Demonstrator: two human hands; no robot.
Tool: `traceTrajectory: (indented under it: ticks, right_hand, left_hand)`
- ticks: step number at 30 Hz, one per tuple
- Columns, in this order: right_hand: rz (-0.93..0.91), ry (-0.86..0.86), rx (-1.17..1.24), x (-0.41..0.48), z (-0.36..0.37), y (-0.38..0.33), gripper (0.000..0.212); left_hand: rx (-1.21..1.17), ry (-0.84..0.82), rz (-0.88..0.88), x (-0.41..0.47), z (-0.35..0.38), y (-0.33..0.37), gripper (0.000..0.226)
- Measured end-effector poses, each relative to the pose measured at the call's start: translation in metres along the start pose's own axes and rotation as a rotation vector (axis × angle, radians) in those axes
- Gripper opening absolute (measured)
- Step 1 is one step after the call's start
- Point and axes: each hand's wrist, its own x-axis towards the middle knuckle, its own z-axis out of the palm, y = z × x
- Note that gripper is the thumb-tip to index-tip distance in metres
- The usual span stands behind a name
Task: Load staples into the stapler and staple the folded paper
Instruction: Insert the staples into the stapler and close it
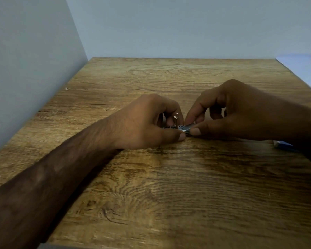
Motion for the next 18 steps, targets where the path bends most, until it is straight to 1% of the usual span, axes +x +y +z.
traceTrajectory:
  ticks: [6,11,14,18]
  right_hand:
    - [0.033,-0.039,0.02,0.0,-0.0024,0.0036,0.018]
    - [0.045,-0.005,0.033,0.0014,-0.0016,0.0091,0.007]
    - [0.024,0.007,-0.012,0.0029,0.0021,0.0082,0.012]
    - [-0.062,0.03,-0.044,-0.0011,-0.0037,0.0038,0.022]
  left_hand:
    - [-0.006,-0.002,0.005,-0.0002,-0.0001,0.0007,0.015]
    - [-0.001,-0.003,0.004,0.0002,0.0001,0.0,0.014]
    - [-0.005,-0.001,-0.005,0.0003,-0.0001,-0.0007,0.015]
    - [-0.021,-0.012,-0.008,0.0003,-0.0008,-0.0007,0.014]
